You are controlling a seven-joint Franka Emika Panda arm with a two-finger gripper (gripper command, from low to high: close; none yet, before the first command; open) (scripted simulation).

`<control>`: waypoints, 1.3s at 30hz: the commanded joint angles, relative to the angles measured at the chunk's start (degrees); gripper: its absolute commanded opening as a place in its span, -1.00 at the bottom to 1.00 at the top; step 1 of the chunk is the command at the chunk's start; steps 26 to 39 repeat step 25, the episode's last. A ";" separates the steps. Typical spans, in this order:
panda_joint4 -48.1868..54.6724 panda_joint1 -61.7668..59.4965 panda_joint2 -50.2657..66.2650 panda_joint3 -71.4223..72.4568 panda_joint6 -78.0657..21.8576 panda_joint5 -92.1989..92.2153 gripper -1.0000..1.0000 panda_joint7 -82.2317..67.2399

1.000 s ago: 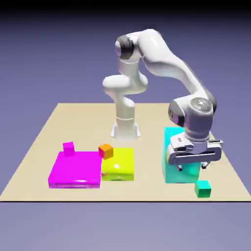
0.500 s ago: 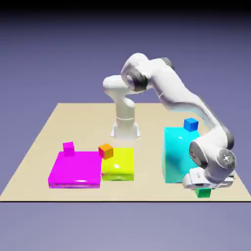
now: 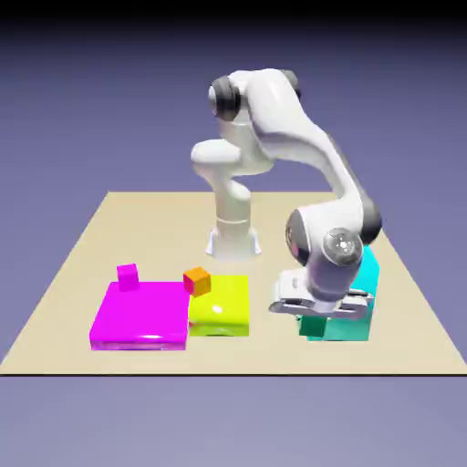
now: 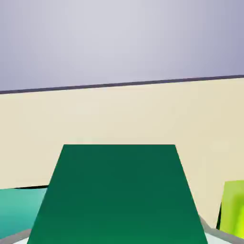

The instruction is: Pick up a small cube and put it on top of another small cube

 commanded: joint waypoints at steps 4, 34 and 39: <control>-8.31 -3.19 -7.85 -4.24 0.22 -0.04 -1.00 -3.37; -37.96 -12.34 -27.76 -16.40 9.23 1.04 1.00 -13.89; -37.96 -12.34 -27.76 -16.40 9.23 1.04 1.00 -13.89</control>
